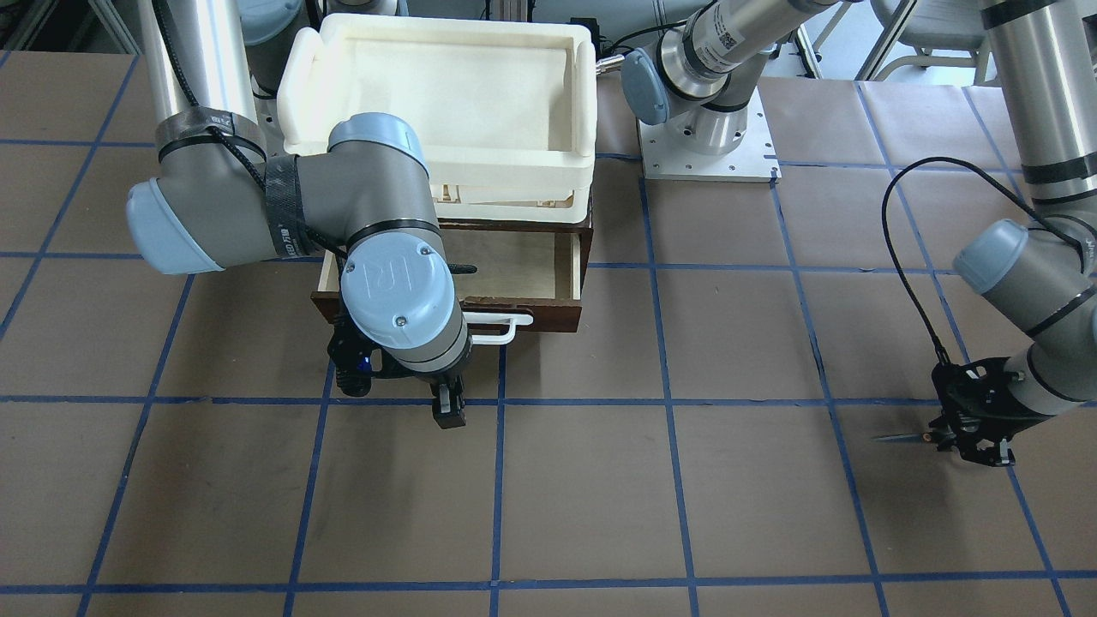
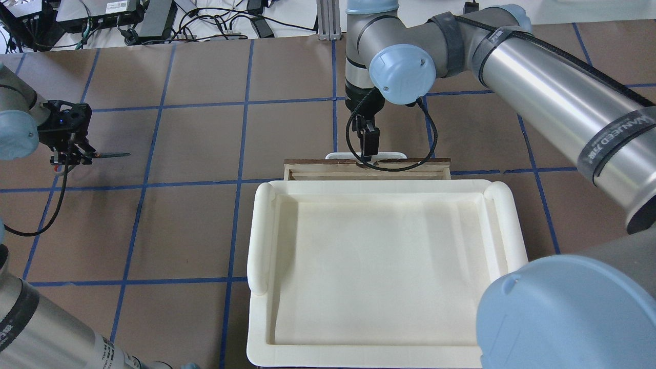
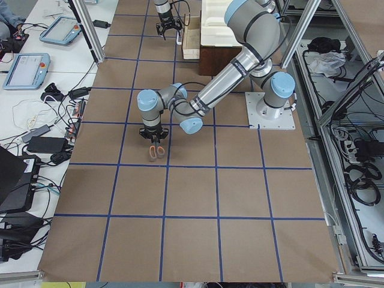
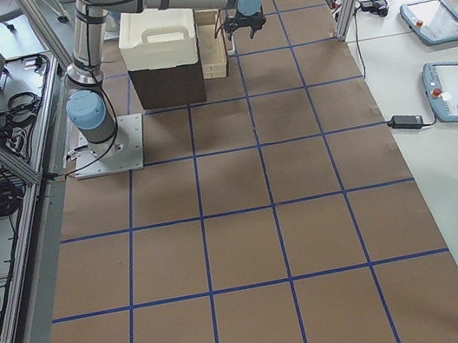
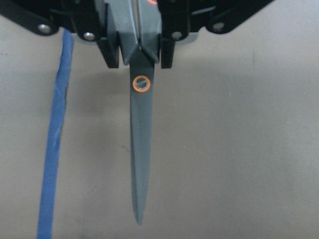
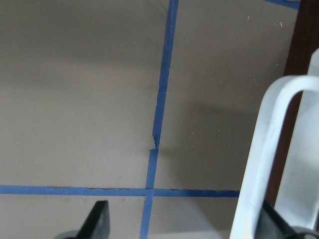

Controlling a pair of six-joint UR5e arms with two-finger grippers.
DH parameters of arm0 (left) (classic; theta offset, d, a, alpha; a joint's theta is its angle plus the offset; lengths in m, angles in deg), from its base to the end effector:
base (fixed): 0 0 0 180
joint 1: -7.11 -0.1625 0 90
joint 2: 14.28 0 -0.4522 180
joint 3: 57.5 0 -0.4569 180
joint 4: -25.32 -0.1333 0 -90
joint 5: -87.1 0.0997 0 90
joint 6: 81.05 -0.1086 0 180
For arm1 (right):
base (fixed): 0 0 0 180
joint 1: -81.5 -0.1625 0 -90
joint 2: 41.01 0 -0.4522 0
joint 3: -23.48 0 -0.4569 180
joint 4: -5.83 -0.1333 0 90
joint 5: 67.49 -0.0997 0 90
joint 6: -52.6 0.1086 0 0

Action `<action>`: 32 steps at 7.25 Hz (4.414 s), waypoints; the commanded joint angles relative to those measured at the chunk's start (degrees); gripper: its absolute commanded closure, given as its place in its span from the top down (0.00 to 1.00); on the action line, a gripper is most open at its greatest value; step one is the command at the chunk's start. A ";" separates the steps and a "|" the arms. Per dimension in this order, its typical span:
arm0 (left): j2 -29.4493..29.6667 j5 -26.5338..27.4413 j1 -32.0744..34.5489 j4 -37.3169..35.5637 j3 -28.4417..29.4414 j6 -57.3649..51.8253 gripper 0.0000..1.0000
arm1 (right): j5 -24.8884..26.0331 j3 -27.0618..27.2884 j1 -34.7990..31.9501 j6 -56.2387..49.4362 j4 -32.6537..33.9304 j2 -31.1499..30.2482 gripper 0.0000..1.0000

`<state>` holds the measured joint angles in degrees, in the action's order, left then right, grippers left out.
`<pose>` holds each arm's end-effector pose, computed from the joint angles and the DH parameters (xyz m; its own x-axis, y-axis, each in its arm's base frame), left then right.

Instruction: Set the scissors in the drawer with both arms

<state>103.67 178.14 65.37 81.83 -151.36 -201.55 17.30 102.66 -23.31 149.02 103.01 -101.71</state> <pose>0.2582 -0.6670 0.2155 -0.0217 0.9996 -0.0161 0.9993 0.0221 0.0305 0.3253 -0.6703 0.2864 -0.1409 0.9686 0.2047 0.9893 0.1299 0.0666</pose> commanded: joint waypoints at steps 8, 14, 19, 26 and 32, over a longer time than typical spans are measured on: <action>-20.90 0.54 18.58 23.29 0.62 16.47 0.00 | -0.15 -4.56 0.57 -0.96 0.81 2.96 0.98; -23.29 0.72 31.64 27.17 0.44 32.25 0.00 | -0.76 -6.15 1.45 -2.37 1.25 4.80 0.97; -23.82 1.68 31.73 26.46 0.53 31.64 0.00 | -0.77 -7.64 1.97 -3.78 1.25 5.59 0.96; -23.38 0.72 35.33 26.29 0.53 32.17 0.00 | -1.03 -10.37 2.41 -3.17 0.91 7.09 0.96; -22.95 -4.36 36.29 26.64 1.94 36.70 0.00 | 6.29 -8.62 3.20 -35.15 -1.73 -4.67 1.00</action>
<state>80.13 176.26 100.96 108.27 -149.43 -167.92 18.89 93.39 -20.55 125.62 101.52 -103.82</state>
